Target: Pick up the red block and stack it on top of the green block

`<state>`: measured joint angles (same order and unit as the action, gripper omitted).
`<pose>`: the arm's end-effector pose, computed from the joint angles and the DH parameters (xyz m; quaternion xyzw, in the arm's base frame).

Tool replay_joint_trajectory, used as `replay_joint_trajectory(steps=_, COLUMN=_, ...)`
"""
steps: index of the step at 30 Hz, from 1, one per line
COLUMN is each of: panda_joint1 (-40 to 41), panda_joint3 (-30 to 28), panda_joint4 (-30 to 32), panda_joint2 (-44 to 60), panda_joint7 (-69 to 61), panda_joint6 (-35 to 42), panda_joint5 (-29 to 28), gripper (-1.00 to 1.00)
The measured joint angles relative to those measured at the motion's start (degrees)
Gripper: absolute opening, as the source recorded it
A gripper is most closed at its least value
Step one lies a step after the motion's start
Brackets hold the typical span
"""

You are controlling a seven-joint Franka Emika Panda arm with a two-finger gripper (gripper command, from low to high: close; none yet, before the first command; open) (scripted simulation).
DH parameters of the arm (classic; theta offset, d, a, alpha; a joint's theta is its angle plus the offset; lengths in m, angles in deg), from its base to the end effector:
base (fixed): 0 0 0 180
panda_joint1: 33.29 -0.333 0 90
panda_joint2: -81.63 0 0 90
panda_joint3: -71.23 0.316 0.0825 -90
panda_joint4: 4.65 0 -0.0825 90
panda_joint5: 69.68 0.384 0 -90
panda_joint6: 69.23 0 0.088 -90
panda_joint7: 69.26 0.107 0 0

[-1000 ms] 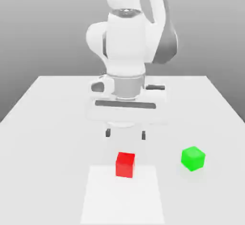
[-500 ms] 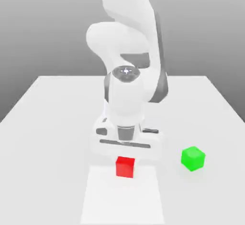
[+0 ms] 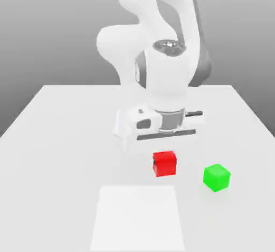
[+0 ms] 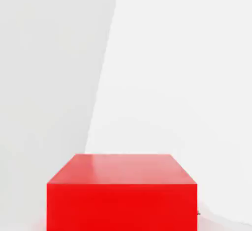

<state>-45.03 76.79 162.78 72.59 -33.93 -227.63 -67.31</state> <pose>0.3237 0.0968 0.2242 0.9843 -0.1762 -0.0001 0.0001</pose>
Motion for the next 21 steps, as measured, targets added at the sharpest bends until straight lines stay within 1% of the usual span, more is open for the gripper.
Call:
replay_joint_trajectory(steps=11, panda_joint1=-16.1, panda_joint3=4.4, panda_joint4=-3.0, panda_joint2=-1.8, panda_joint7=-28.4, panda_joint6=4.8, panda_joint5=1.9, gripper=-1.00)
replay_joint_trajectory(steps=15, panda_joint1=-16.5, panda_joint3=5.1, panda_joint4=-3.5, panda_joint2=4.6, panda_joint7=-29.1, panda_joint6=-1.1, panda_joint5=-0.1, gripper=-1.00)
replay_joint_trajectory(steps=18, panda_joint1=-16.7, panda_joint3=4.1, panda_joint4=-3.8, panda_joint2=10.8, panda_joint7=-26.6, panda_joint6=-6.9, panda_joint5=-3.8, gripper=-1.00)
replay_joint_trajectory(steps=19, panda_joint1=-16.7, panda_joint3=3.8, panda_joint4=-3.8, panda_joint2=12.1, panda_joint7=-26.0, panda_joint6=-8.1, panda_joint5=-4.7, gripper=1.00)
replay_joint_trajectory(steps=21, panda_joint1=-16.7, panda_joint3=3.8, panda_joint4=-3.8, panda_joint2=12.1, panda_joint7=-26.0, panda_joint6=-8.1, panda_joint5=-4.7, gripper=1.00)
